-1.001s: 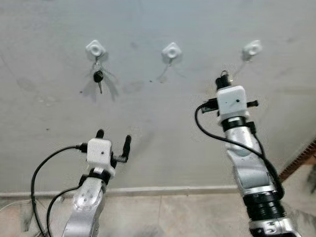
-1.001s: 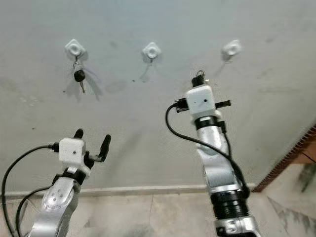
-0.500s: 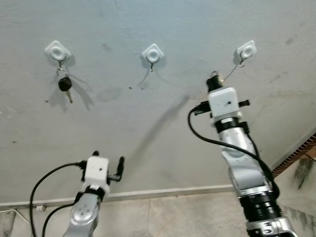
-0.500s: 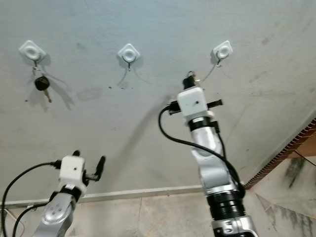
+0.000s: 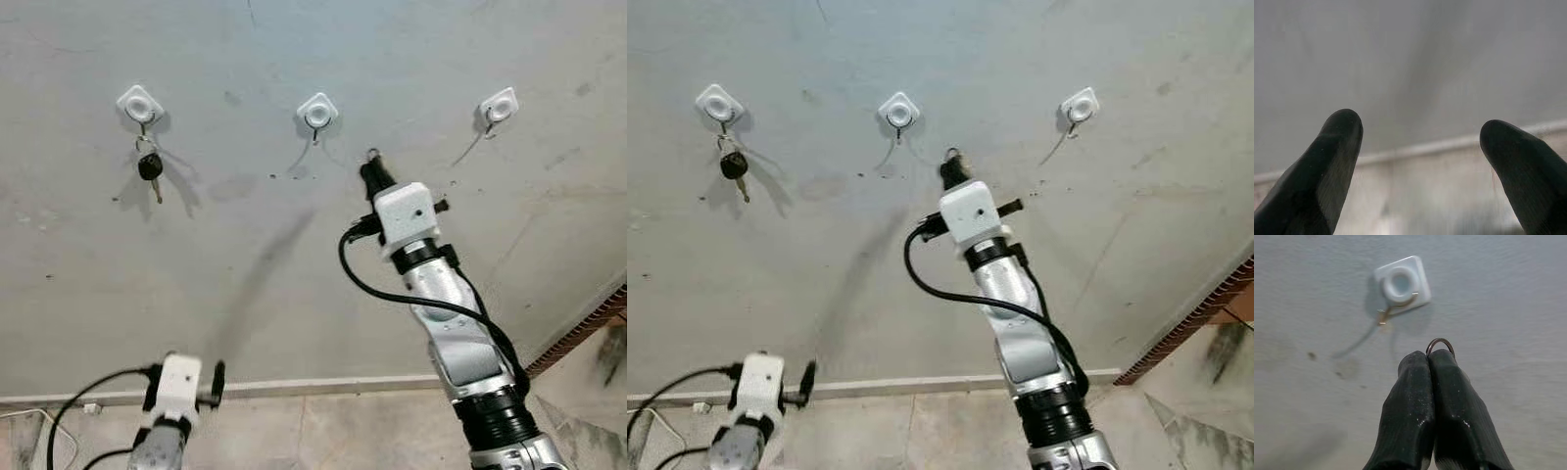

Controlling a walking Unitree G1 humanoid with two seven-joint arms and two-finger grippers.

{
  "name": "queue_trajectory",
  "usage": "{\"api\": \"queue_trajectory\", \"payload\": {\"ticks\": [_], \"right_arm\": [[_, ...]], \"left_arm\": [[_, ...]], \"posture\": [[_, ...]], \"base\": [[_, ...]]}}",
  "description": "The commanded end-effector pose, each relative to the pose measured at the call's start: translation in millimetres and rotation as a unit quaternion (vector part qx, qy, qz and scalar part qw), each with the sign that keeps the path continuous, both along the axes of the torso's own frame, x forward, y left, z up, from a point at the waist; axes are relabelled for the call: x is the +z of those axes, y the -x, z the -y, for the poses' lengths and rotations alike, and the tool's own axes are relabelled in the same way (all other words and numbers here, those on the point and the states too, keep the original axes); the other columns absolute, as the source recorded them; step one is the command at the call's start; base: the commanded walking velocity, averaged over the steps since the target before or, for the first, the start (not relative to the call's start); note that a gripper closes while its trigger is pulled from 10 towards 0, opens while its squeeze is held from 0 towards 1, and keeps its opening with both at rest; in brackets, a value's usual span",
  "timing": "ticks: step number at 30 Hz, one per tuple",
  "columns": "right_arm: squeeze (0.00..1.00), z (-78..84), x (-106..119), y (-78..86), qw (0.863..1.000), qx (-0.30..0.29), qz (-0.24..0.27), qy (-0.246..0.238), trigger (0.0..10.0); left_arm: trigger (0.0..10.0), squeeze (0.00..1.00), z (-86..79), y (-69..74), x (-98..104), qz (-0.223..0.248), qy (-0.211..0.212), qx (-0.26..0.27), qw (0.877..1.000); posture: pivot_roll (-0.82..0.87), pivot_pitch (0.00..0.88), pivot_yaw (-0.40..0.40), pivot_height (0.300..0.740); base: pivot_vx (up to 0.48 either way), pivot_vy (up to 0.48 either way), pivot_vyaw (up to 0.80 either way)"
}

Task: Hang keys on a hook

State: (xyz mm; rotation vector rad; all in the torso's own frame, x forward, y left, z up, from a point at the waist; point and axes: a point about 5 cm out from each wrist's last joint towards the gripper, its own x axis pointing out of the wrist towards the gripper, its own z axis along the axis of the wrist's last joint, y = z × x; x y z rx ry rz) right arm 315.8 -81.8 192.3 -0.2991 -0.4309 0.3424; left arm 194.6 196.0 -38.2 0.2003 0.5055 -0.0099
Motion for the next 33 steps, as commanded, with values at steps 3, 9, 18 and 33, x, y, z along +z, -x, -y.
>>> {"api": "queue_trajectory", "payload": {"ticks": [3, 9, 18, 33], "right_arm": [[0.00, -10.6, 9.1, 4.0, 0.999, 0.034, 0.006, -0.012, 10.0], [0.00, -21.2, 9.2, 5.5, 0.998, 0.063, -0.002, -0.021, 10.0], [0.00, -39.3, 21.7, 2.2, 0.995, 0.091, 0.014, -0.026, 10.0], [0.00, -48.8, 34.9, -4.0, 0.995, 0.070, 0.071, 0.003, 10.0]], "left_arm": [[10.0, 0.00, -2.6, -1.7, -0.8, 0.010, 0.014, 0.012, 1.000], [10.0, 0.00, 7.7, -15.8, 14.9, 0.061, 0.088, 0.002, 0.994], [10.0, 0.00, 6.5, 8.1, -18.7, -0.038, 0.028, -0.034, 0.998], [10.0, 0.00, -17.7, 29.8, -34.2, -0.099, 0.005, -0.014, 0.995]], "posture": [[0.06, 0.064, -0.023, 0.740], [0.07, 0.067, -0.028, 0.740], [0.07, 0.065, -0.033, 0.740], [0.09, 0.071, -0.031, 0.740]], "base": [[0.000, 0.000, 0.00], [0.000, 0.000, 0.00], [0.000, 0.000, 0.00], [0.000, 0.000, 0.00]]}}
